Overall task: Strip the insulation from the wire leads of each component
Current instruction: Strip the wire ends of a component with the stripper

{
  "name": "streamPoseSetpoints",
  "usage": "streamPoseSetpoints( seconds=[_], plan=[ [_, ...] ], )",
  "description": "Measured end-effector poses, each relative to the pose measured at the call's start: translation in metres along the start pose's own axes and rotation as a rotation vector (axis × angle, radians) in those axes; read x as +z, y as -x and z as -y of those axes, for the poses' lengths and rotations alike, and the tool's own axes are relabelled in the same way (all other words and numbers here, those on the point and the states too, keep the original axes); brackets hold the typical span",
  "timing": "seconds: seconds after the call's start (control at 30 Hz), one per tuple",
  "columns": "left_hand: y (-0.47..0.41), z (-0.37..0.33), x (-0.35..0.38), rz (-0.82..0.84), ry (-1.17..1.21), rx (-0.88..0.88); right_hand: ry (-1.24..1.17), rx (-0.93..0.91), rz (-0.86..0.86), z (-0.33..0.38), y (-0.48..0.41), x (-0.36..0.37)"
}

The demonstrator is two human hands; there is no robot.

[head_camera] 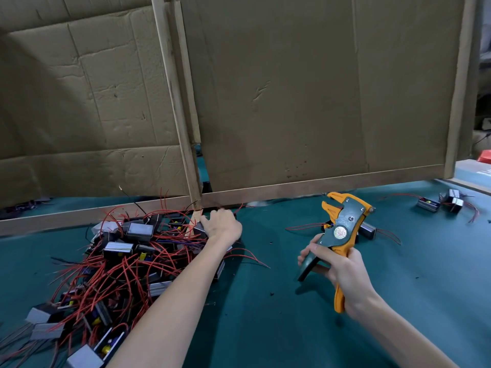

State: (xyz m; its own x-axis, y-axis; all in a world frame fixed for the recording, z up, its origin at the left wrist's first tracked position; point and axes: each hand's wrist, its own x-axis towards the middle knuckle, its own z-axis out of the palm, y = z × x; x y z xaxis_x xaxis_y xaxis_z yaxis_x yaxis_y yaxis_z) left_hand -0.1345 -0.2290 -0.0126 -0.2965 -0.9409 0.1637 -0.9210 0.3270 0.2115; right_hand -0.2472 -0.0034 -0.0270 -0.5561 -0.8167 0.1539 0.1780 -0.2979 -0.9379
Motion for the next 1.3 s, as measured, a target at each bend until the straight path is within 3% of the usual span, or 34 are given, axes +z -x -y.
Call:
streamPoseSetpoints(
  seconds=[0.1,0.2,0.27,0.4,0.67,0.9,1.17,1.3],
  plan=[
    [0.010,-0.004,-0.009,-0.297,0.543,0.044,-0.003,0.005,-0.005,-0.001,0.000,-0.001],
    [0.028,-0.008,-0.027,-0.455,0.873,0.137,0.000,0.003,-0.013,-0.001,0.000,-0.001],
    [0.040,-0.007,-0.041,-0.408,1.089,0.149,0.002,0.013,-0.009,-0.001,0.000,0.000],
    [0.063,0.008,-0.062,-0.124,1.464,0.132,0.006,0.035,0.038,0.001,0.002,0.002],
    [0.090,0.036,-0.077,0.182,1.313,0.232,-0.012,0.114,0.112,0.000,0.008,0.007],
    [0.094,0.037,-0.074,0.244,1.240,0.224,-0.001,0.209,0.209,-0.004,0.013,0.013],
    [0.100,0.040,-0.081,0.301,1.125,0.344,0.041,0.255,0.331,-0.001,0.020,0.019],
    [0.106,0.037,-0.082,0.284,1.186,0.342,0.049,0.269,0.424,-0.001,0.023,0.020]
  ],
)
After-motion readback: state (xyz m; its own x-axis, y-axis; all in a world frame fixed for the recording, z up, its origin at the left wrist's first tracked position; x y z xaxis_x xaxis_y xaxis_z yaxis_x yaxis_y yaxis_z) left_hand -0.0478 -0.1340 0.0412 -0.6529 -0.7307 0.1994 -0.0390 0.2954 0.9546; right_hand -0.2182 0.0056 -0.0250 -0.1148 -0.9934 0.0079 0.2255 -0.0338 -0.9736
